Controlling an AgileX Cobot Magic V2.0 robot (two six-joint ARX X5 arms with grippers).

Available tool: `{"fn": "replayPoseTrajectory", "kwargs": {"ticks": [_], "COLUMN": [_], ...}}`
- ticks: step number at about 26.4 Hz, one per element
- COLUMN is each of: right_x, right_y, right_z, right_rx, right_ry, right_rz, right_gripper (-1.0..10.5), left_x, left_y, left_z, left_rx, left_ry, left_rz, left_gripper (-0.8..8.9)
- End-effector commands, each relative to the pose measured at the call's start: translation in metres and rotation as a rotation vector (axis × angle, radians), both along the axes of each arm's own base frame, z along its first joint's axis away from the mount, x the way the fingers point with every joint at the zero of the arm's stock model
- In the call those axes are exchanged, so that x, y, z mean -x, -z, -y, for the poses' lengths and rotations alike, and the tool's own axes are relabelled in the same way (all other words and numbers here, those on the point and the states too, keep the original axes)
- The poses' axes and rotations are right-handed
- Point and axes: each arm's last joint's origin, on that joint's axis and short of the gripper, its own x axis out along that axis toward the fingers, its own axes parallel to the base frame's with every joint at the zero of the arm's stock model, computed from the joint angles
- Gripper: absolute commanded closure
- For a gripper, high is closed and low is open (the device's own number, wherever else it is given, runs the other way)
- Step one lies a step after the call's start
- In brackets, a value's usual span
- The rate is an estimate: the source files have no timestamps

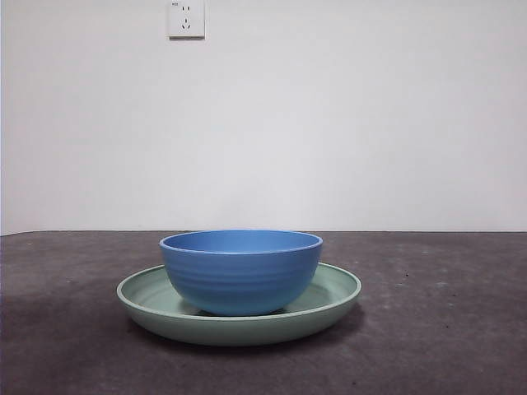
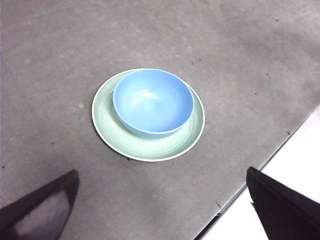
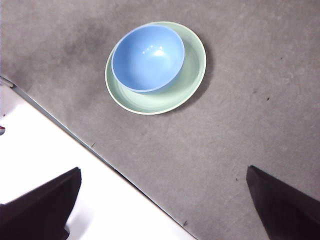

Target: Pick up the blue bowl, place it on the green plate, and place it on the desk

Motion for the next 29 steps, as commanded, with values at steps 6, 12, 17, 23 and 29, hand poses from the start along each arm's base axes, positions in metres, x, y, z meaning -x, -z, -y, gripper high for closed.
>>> {"fn": "replayPoseTrajectory", "kwargs": {"ticks": [6, 12, 17, 23, 29], "right_x": [0.003, 0.0011, -0.0005, -0.0005, -0.0005], "right_y": [-0.0048, -0.0065, -0.009, -0.009, -0.009], "right_z": [0.0011, 0.0001, -0.0009, -0.0009, -0.0009], "right_rx": [-0.007, -0.019, -0.039, -0.039, -0.039], "right_ry": [-0.012, -0.012, -0.016, -0.016, -0.016], "right_rz": [0.036, 0.058, 0.086, 0.087, 0.087], "right_gripper": [3.2, 9.1, 9.1, 9.1, 9.1], "left_x": [0.0005, 0.0003, 0.0004, 0.0004, 0.0004], "left_y": [-0.0058, -0.0061, -0.0058, -0.0058, -0.0059], "left_z": [0.0002, 0.0003, 0.0002, 0.0002, 0.0002], "left_rx": [0.02, 0.022, 0.022, 0.022, 0.023], "left_ry": [0.005, 0.005, 0.003, 0.003, 0.003], "left_rz": [0.018, 0.021, 0.016, 0.016, 0.017], "left_gripper": [3.11, 7.94, 7.94, 7.94, 7.94]}}
